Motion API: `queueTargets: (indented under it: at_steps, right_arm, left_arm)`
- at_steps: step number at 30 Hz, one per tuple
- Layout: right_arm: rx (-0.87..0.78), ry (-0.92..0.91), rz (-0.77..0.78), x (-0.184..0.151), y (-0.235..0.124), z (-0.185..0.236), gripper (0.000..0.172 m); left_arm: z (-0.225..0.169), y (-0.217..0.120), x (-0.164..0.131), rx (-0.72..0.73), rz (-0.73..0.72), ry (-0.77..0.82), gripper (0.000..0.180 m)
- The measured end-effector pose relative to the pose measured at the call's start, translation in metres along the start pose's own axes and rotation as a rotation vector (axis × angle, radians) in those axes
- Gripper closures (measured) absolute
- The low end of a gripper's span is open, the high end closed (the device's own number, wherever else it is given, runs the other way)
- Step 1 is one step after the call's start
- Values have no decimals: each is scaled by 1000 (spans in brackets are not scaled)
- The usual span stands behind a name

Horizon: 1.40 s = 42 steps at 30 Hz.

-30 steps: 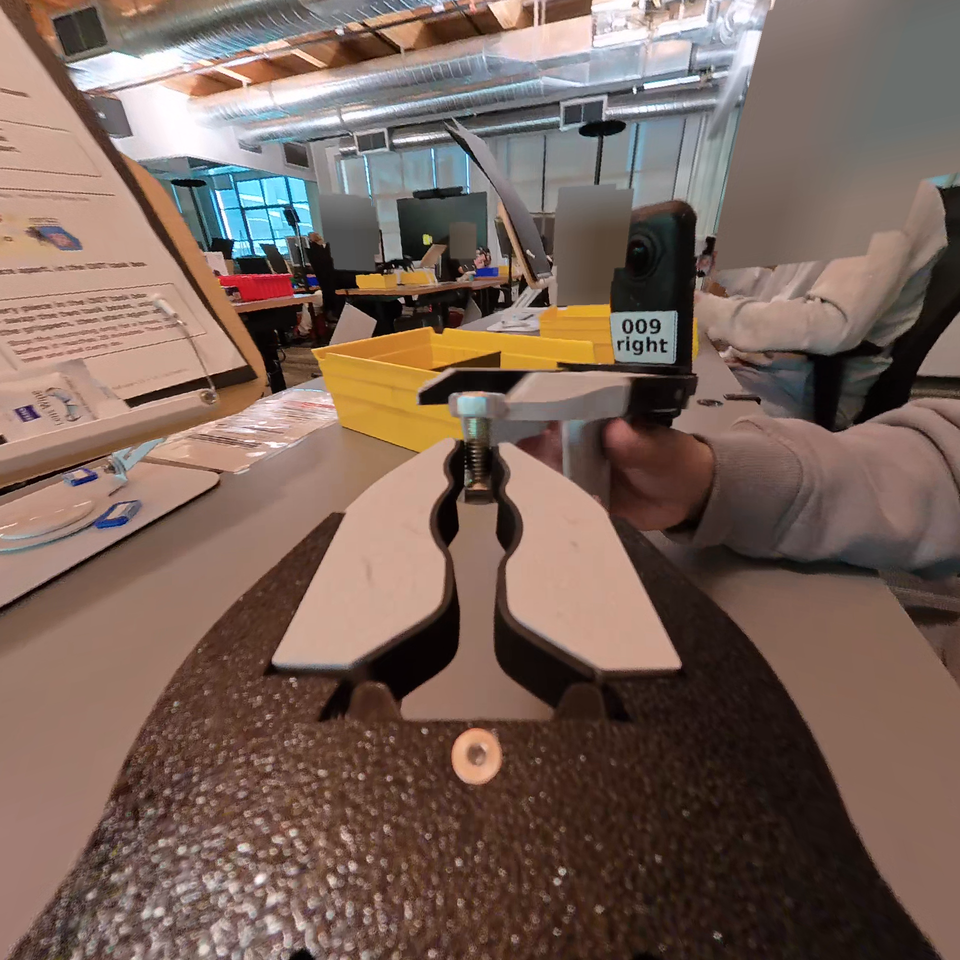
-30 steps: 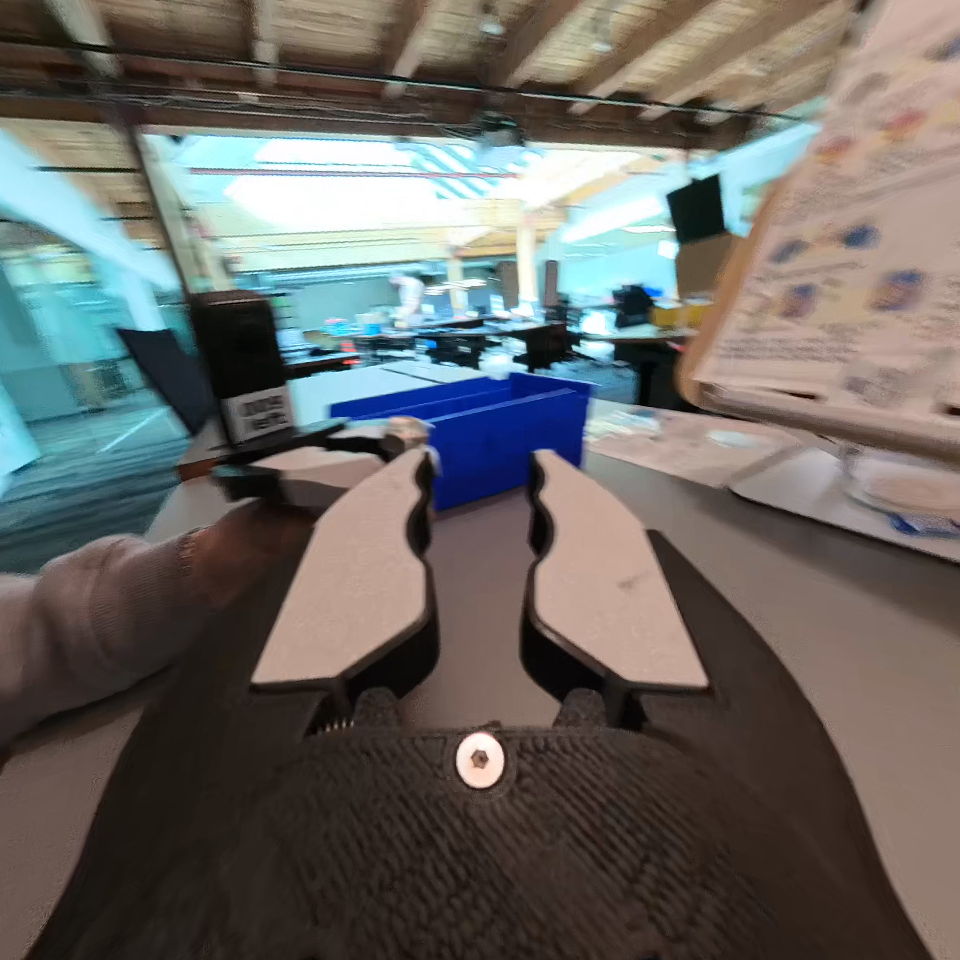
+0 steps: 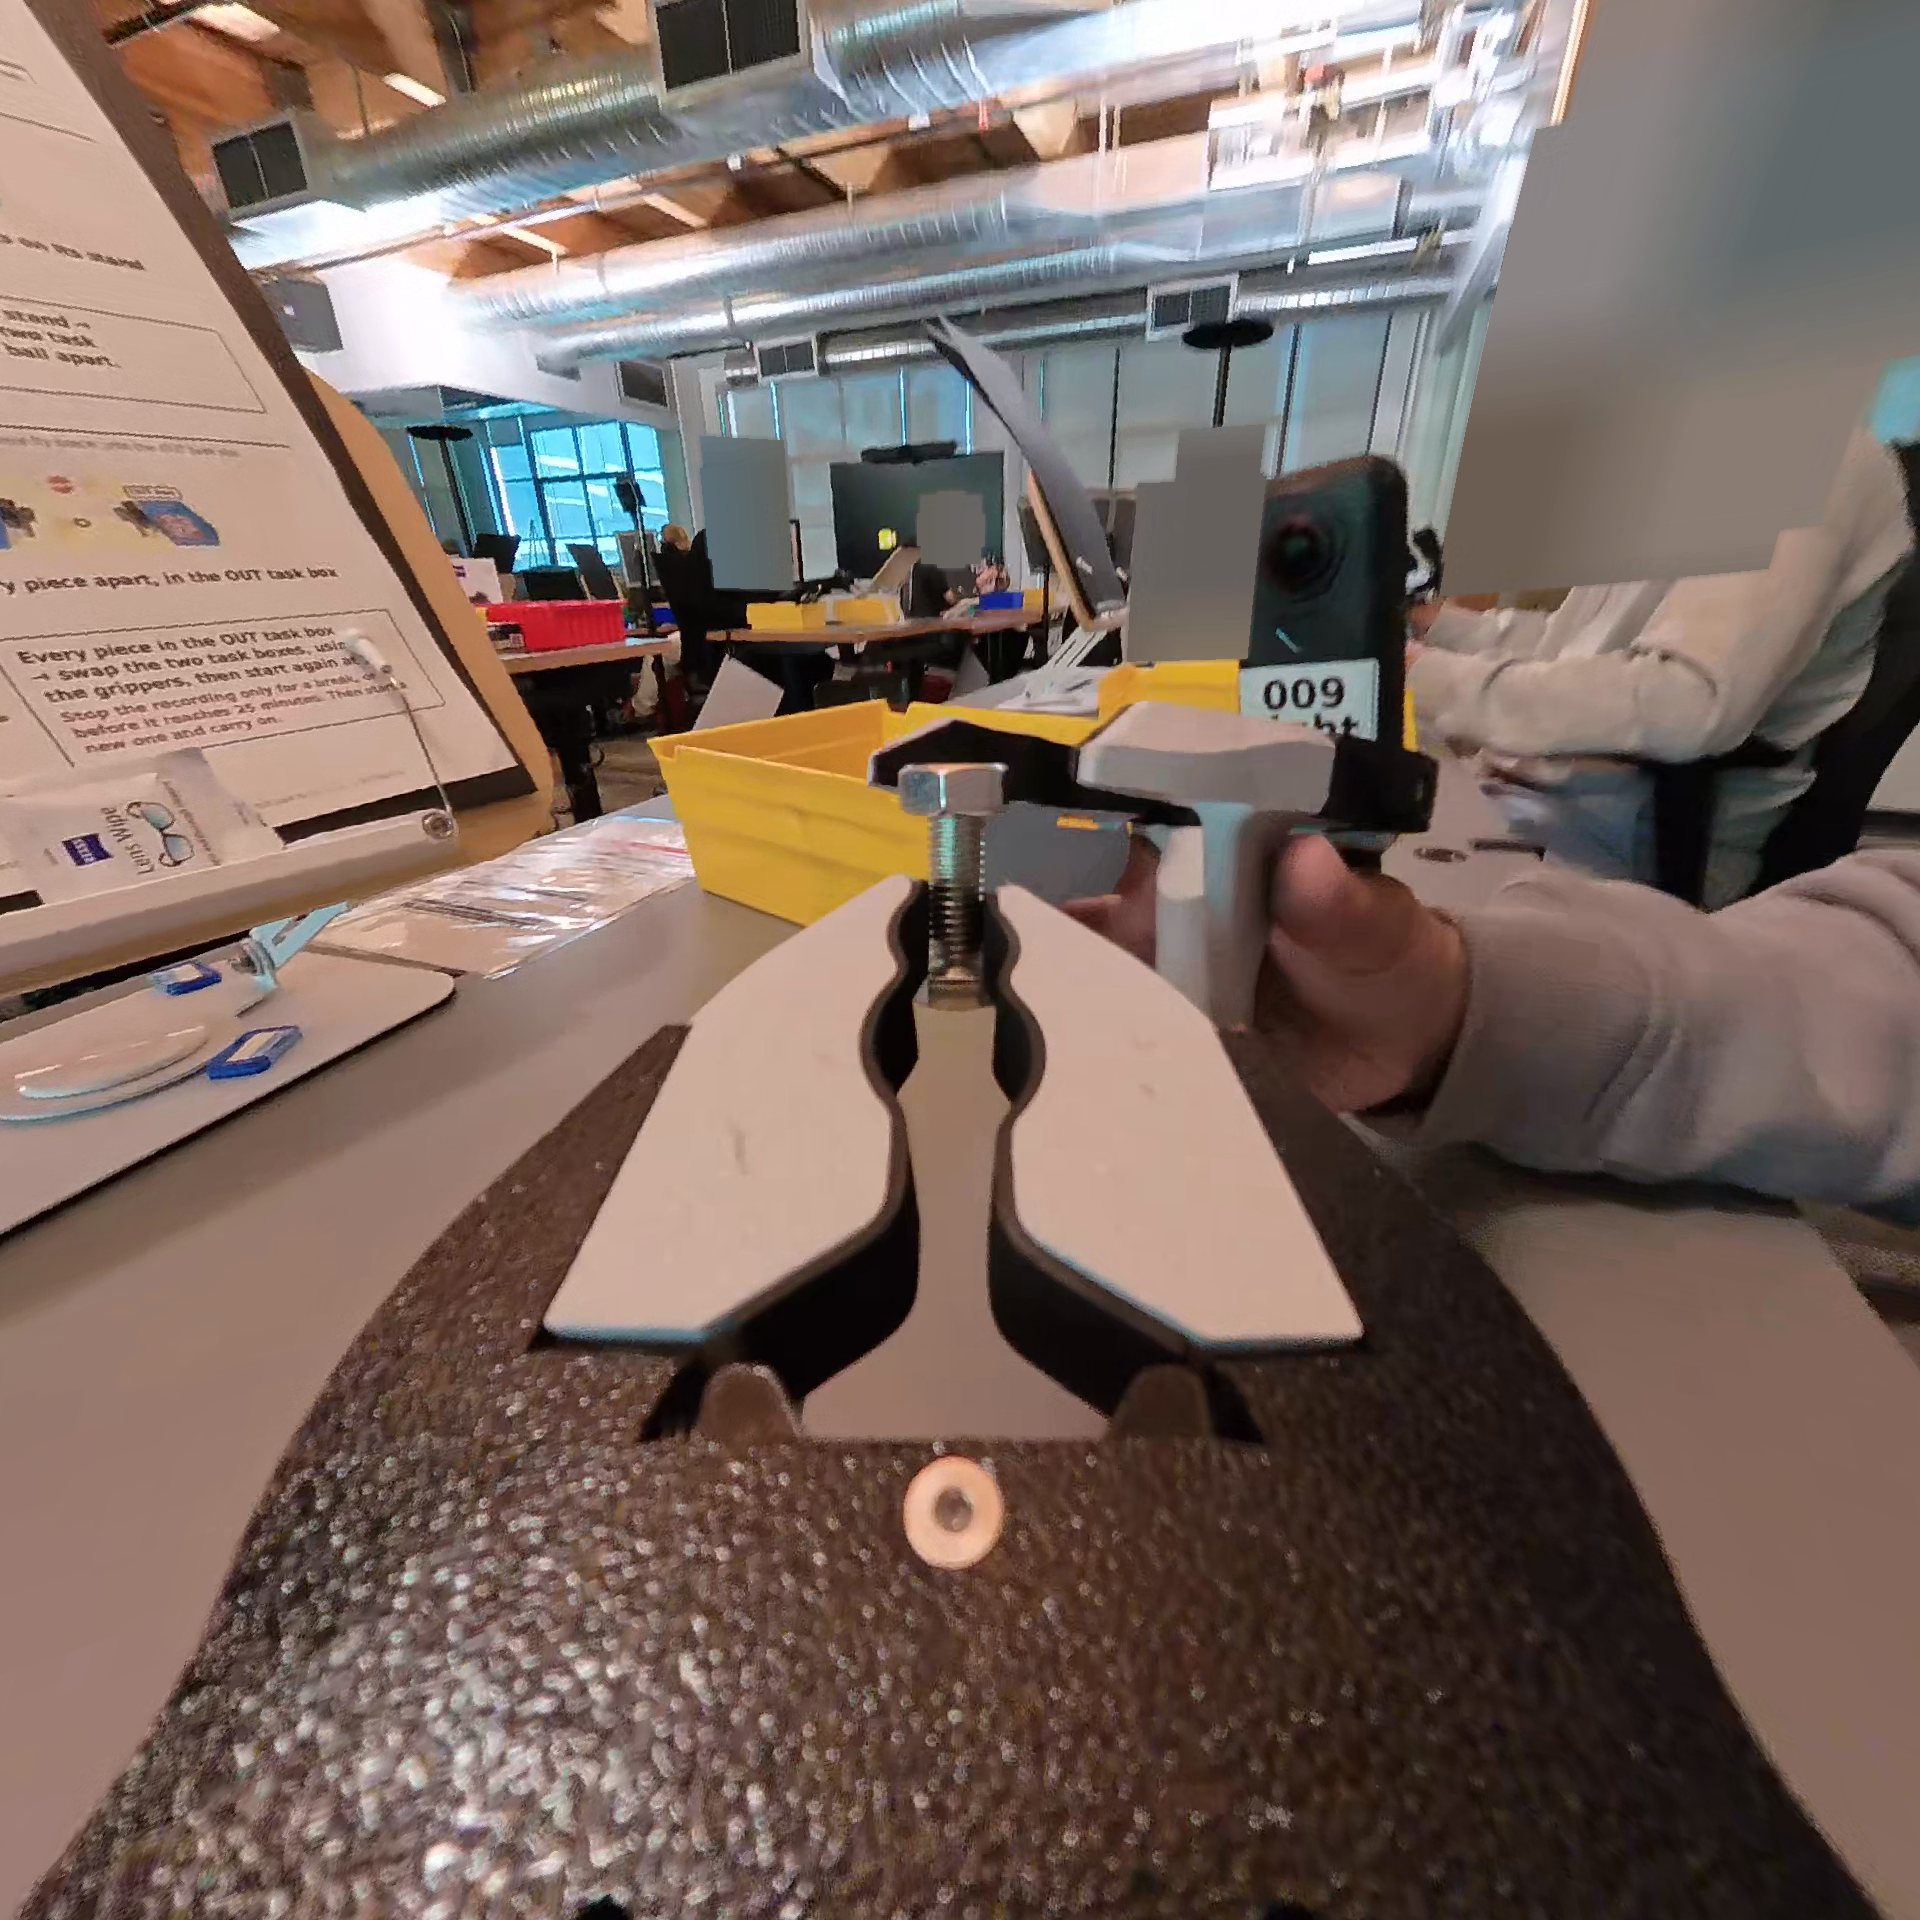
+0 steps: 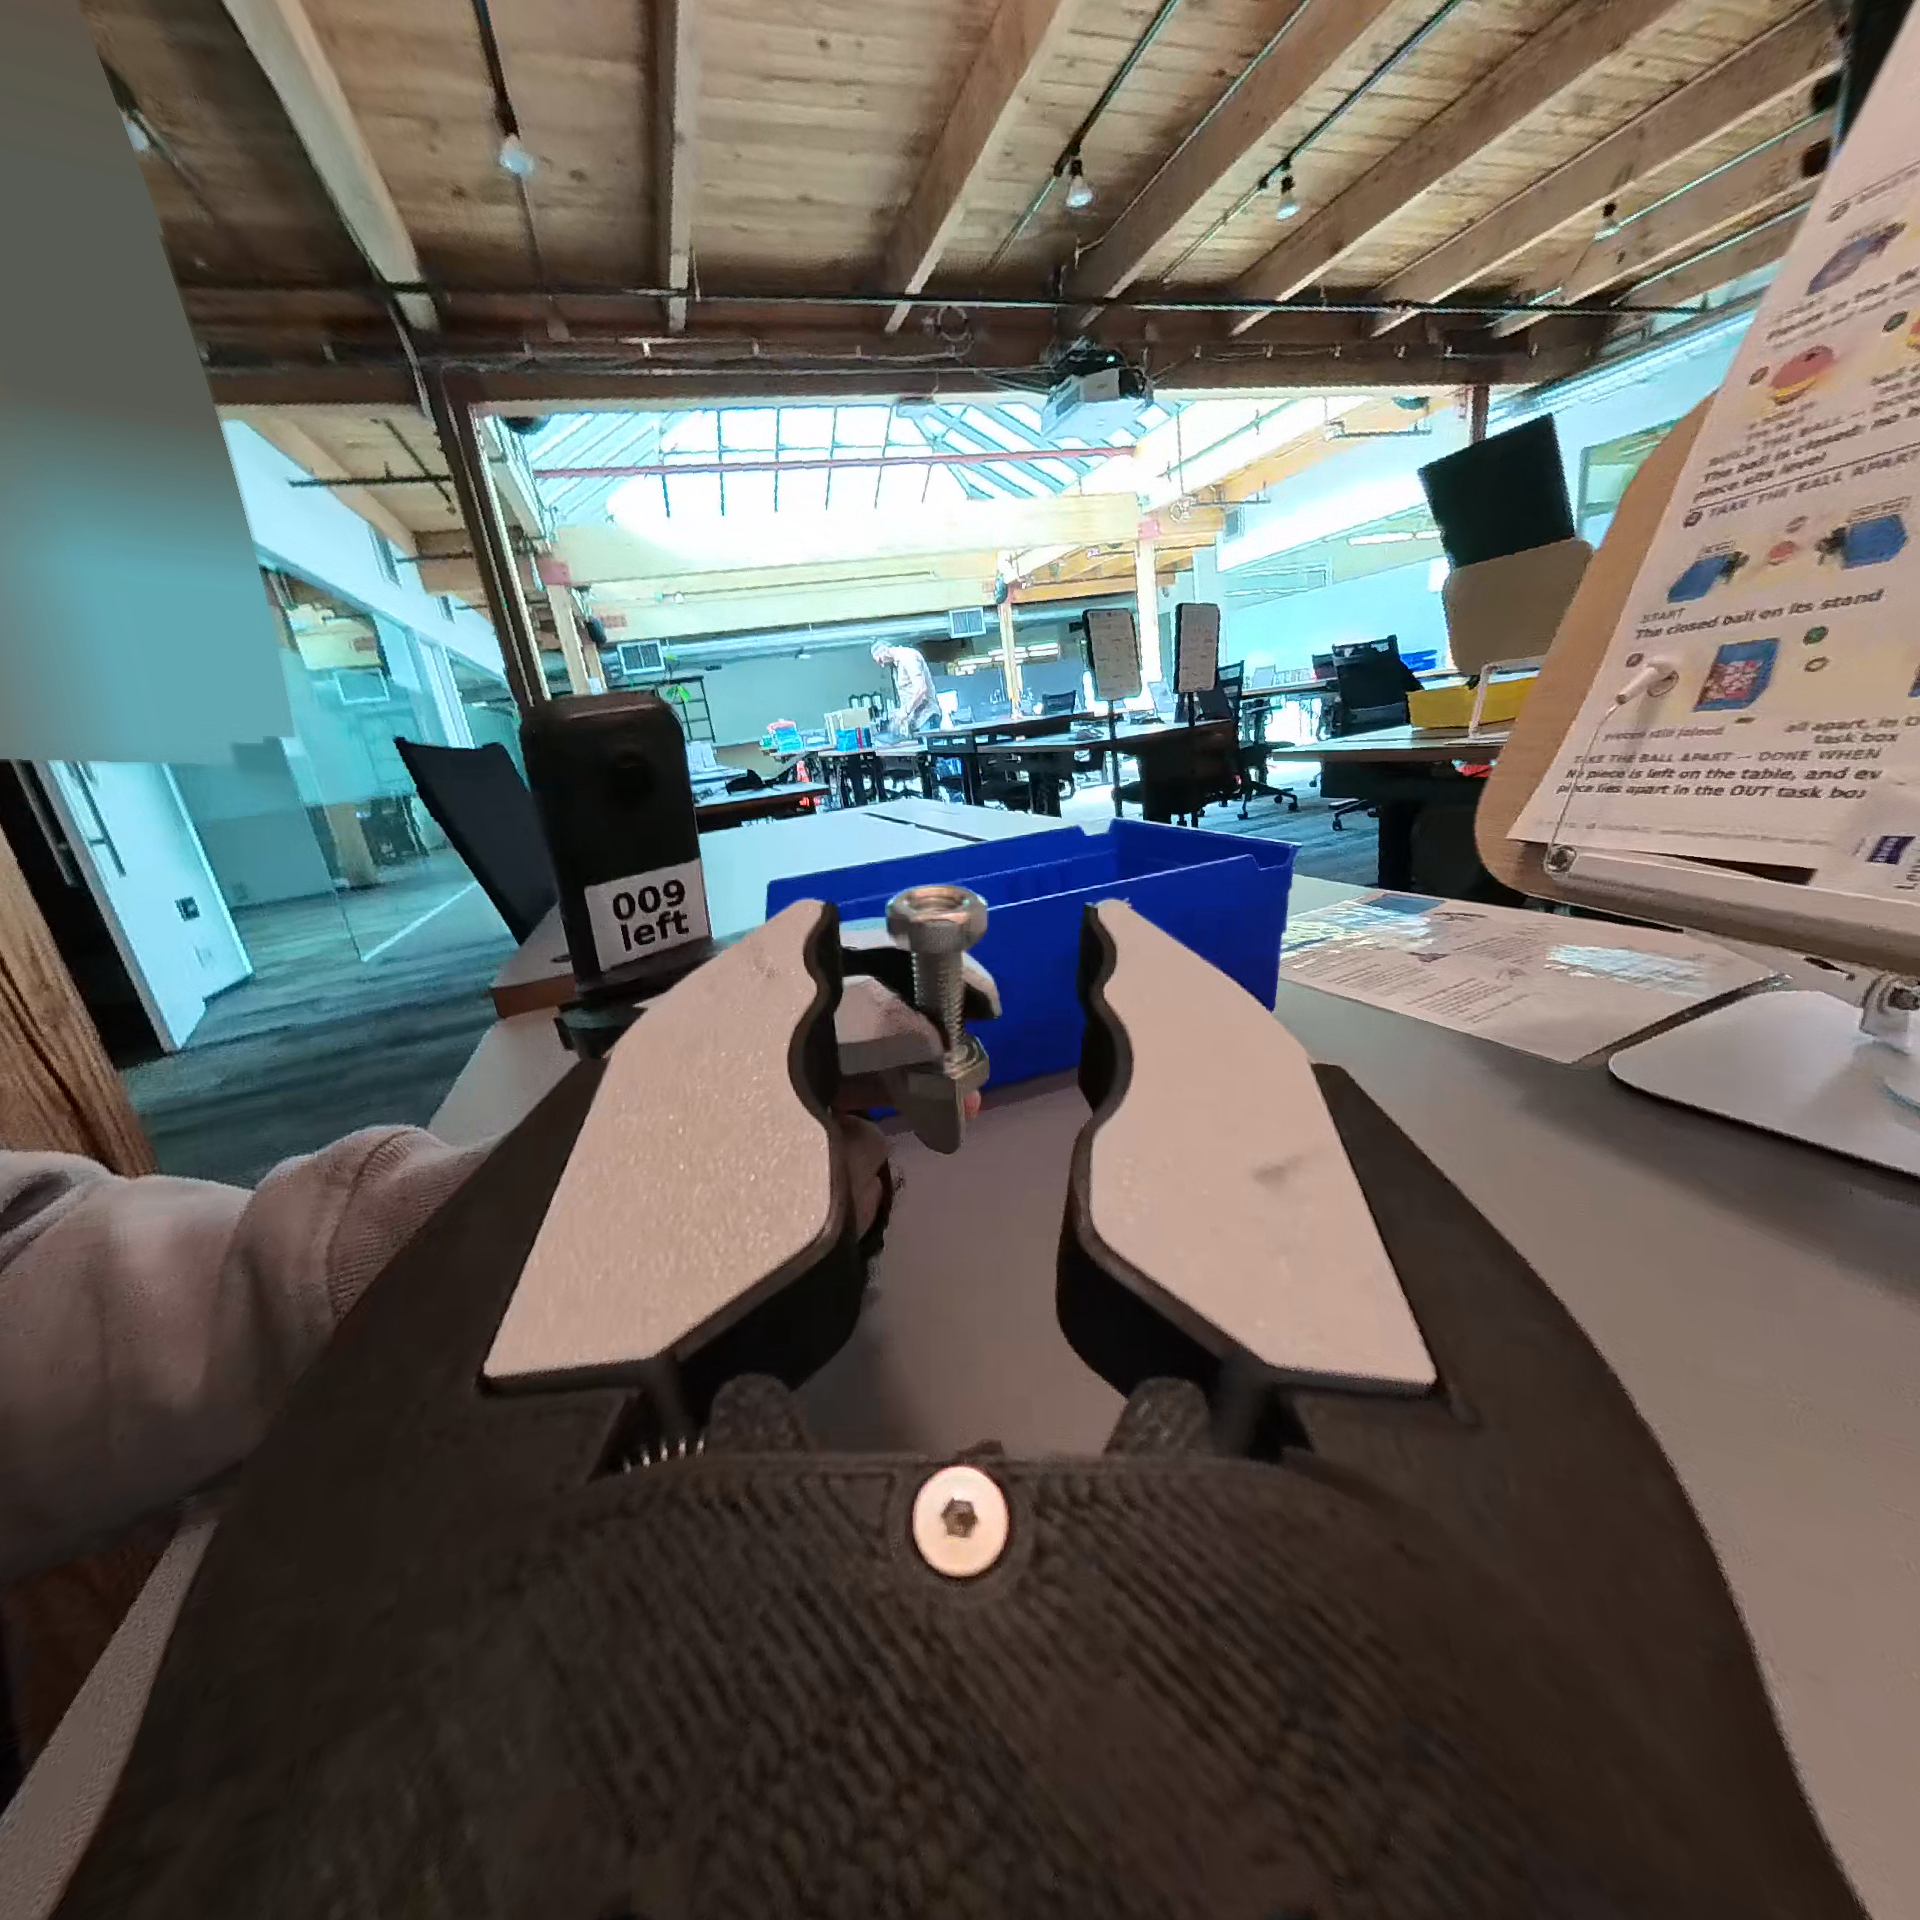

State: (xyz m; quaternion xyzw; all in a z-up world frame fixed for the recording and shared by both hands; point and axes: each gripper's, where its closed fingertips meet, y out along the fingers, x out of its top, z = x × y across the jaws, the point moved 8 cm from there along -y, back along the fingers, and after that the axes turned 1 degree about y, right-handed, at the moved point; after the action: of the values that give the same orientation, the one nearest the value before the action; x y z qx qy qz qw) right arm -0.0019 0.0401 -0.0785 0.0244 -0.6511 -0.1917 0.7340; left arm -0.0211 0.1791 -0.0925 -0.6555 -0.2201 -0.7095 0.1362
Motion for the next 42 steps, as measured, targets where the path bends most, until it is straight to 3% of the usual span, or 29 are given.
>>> queueTargets:
  at_steps: [10, 15, 22, 27, 30, 33, 37, 42]
  right_arm:
    - [-38, 12, 26, -4, 0, -3, 135]
    - [-136, 1, 19, 0, -8, -17, 138]
    - [-27, -19, 0, 2, -3, -3, 131]
    - [-9, -48, 26, -3, 2, 5, 139]
    - [-23, -53, 26, -4, 2, 4, 154]
    - [-18, -61, 51, -3, 2, 2, 155]
    - [75, -1, 43, 0, 0, 1, 155]
    - [241, 104, 0, 5, -2, 2, 155]
  left_arm:
    - [-5, 5, -2, 8, 42, 50, 172]
    - [4, -5, 3, 29, -51, -11, 172]
    - [1, -1, 1, 26, -14, 5, 172]
    - [-4, 4, -1, 32, 39, 70, 172]
    - [-3, 4, -2, 39, 46, 77, 172]
    - [-3, 4, -3, 43, 58, 84, 172]
    - [-4, 3, -1, -28, 19, 44, 172]
    - [-7, 3, 1, -238, -87, -154, 172]
